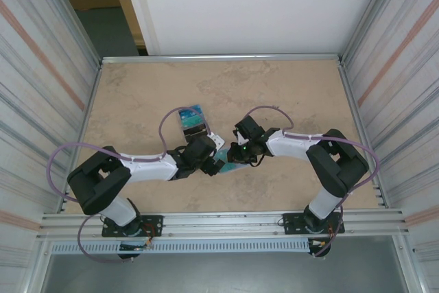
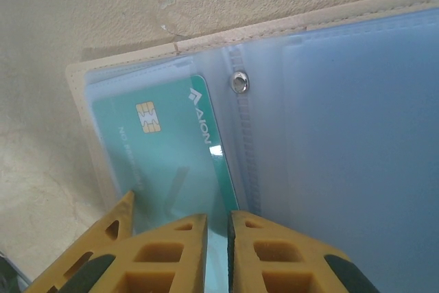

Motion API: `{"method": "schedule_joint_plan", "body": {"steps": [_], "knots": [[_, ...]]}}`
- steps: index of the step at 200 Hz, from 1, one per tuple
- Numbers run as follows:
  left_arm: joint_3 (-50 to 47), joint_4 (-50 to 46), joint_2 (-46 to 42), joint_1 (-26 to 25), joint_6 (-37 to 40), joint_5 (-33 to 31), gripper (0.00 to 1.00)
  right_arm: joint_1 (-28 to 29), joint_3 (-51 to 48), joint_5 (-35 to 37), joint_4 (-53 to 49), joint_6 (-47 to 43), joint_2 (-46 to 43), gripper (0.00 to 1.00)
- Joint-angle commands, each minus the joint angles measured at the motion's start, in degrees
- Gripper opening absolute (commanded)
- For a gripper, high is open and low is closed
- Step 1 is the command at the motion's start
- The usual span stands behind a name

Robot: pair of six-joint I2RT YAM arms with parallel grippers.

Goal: Take the credit cards out of the card holder

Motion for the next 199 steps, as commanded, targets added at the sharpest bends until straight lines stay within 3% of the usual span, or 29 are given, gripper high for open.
{"method": "schedule_joint_plan", "body": {"steps": [1, 106, 199], "knots": [[-0.9, -2.0, -0.3, 0.4, 1.4, -0.5, 0.99, -0.4, 0.4, 0.0, 0.1, 0.0, 0.6, 0.16], [-1.1, -3.4, -1.4, 0.8, 0.9, -1.7, 0.99, -1.8, -2.4, -0.5, 1.6, 0.4, -0.5, 0.16], [-1.0, -4.5, -1.3, 0.8, -0.3, -1.7, 0.99, -1.7, -5.7, -8.1, 8.7, 3.0, -1.9, 0.13]]}}
